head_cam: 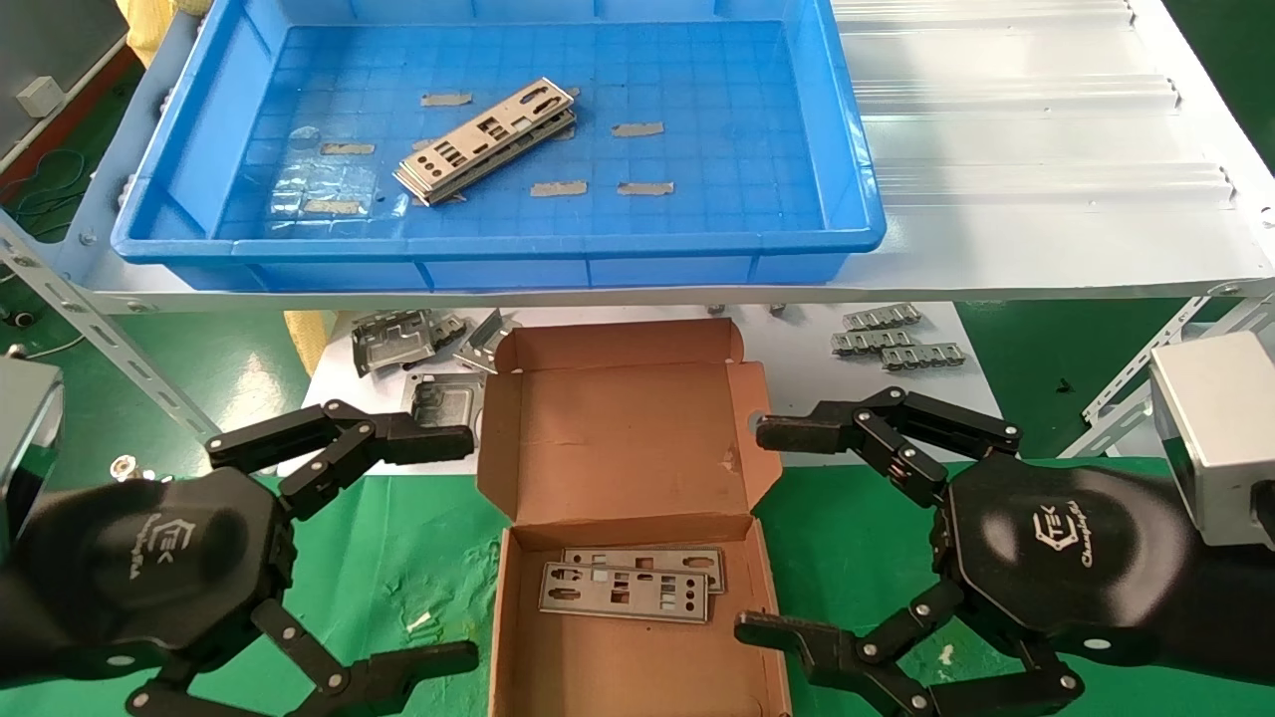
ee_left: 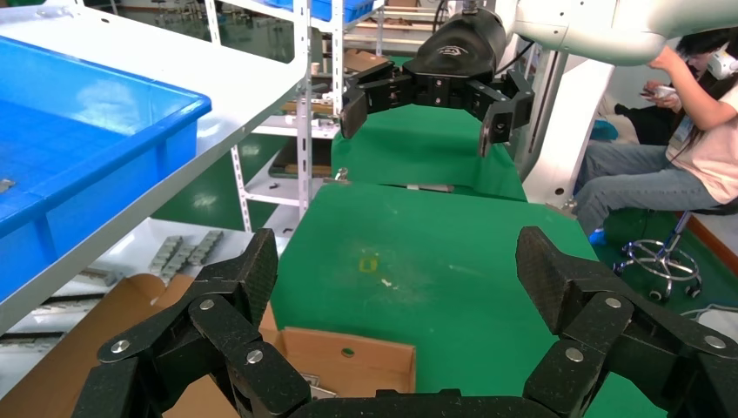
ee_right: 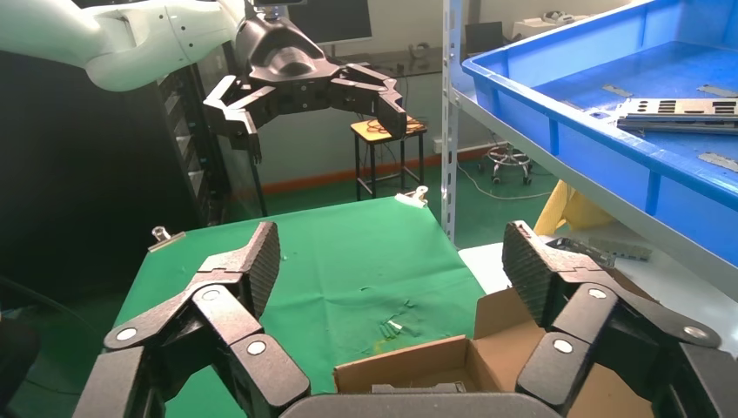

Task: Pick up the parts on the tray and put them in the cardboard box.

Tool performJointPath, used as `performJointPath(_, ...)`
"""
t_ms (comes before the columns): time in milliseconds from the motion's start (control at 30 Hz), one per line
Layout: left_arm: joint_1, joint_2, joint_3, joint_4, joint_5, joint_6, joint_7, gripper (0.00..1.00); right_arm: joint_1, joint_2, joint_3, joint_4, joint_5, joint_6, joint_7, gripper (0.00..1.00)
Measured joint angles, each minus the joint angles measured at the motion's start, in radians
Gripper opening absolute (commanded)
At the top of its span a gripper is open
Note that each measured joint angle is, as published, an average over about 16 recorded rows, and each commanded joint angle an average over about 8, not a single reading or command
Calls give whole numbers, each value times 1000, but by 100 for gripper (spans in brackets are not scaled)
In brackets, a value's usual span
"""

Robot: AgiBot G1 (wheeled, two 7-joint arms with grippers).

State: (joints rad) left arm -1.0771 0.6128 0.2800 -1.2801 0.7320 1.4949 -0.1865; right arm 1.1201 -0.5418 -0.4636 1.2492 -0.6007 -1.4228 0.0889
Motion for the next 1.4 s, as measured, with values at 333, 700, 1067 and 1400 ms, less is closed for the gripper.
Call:
performJointPath(333,0,0,0,0,0,0,0,100,0,0,0,0,0,0,0,0)
performJointPath(700,0,0,0,0,0,0,0,100,0,0,0,0,0,0,0,0)
performJointPath(1067,0,0,0,0,0,0,0,100,0,0,0,0,0,0,0,0)
performJointPath(1400,-85,23,8,19,36,-23,-17,100,0,0,0,0,0,0,0,0)
